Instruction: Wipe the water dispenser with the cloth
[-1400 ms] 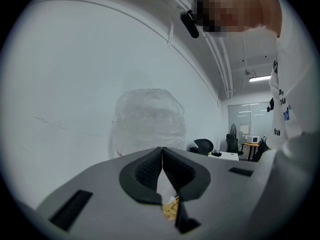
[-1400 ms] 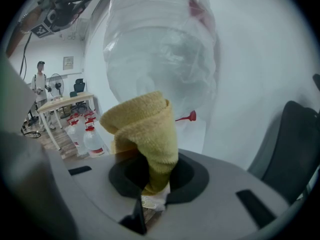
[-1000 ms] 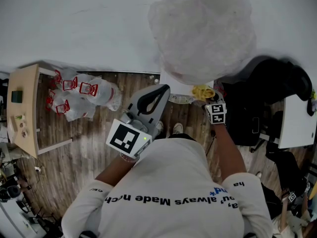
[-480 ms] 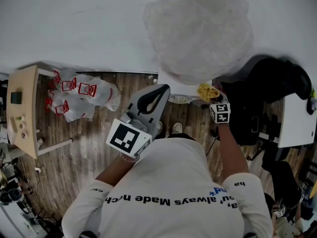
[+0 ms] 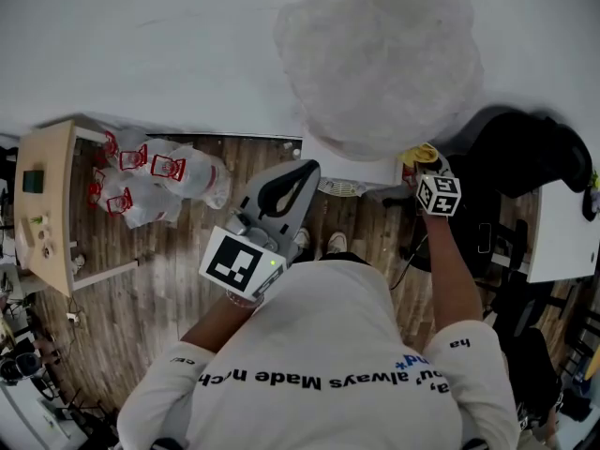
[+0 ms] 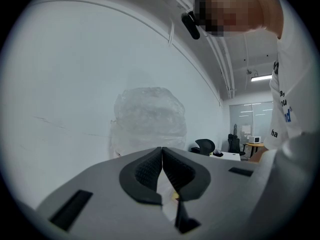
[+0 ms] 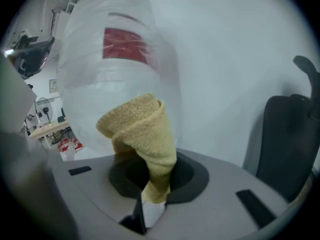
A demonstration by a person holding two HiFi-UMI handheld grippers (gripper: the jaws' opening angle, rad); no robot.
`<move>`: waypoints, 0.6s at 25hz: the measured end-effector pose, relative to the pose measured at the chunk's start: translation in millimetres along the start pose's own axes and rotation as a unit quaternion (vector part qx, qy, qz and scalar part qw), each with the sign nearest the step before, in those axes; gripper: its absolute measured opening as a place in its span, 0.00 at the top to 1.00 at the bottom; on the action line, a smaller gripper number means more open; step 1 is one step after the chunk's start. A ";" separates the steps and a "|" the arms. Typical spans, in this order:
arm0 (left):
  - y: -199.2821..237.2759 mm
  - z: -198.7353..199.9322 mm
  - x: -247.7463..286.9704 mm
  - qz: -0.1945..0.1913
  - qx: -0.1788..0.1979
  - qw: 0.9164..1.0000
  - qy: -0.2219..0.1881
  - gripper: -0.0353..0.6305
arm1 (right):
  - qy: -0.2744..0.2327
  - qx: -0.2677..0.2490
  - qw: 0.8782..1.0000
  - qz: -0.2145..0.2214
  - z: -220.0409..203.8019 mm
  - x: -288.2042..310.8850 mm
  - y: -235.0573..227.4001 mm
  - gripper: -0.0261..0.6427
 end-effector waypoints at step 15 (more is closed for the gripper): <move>13.0 0.6 -5.4 0.031 0.001 1.000 0.005 0.92 | 0.021 0.069 0.997 0.026 27.2 73.1 -23.8 0.87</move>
Point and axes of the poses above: the fingertips, and each gripper's own axes: x forward along the fingers, y to its left, z out of its top, the point moved 4 cm from there along -x, backward along the fingers, and after that the axes turned 14 degrees about -x, right-handed, at the moved point
